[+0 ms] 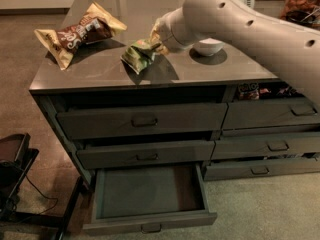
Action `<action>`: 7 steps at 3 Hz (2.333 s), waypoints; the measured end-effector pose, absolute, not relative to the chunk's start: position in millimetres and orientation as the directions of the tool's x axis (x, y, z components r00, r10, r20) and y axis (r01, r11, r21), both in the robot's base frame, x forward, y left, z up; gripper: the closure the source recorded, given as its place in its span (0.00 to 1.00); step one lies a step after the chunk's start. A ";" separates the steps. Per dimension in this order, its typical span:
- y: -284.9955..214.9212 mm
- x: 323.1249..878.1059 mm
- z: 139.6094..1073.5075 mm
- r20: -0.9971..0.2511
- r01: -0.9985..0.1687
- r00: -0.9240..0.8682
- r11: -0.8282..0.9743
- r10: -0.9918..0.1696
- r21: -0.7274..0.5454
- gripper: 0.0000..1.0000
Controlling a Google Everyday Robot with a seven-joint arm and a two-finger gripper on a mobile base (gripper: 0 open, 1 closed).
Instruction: Place green jalapeno chip bag into bottom drawer
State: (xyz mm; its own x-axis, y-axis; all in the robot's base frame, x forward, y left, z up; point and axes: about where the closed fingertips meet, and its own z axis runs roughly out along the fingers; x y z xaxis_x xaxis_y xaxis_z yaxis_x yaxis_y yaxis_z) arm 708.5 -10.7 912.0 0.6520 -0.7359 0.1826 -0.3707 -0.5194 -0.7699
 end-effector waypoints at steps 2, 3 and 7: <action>-47.6 613.4 956.8 0.138 -0.305 0.761 -0.538 -0.634 -0.786 1.00; -82.6 542.5 973.7 0.062 -0.359 0.773 -0.515 -0.631 -0.778 1.00; -75.6 472.7 891.5 -0.038 -0.440 0.777 -0.500 -0.628 -0.746 1.00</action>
Offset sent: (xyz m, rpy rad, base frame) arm -0.1746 -0.0835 0.0733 0.0704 0.0473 0.2172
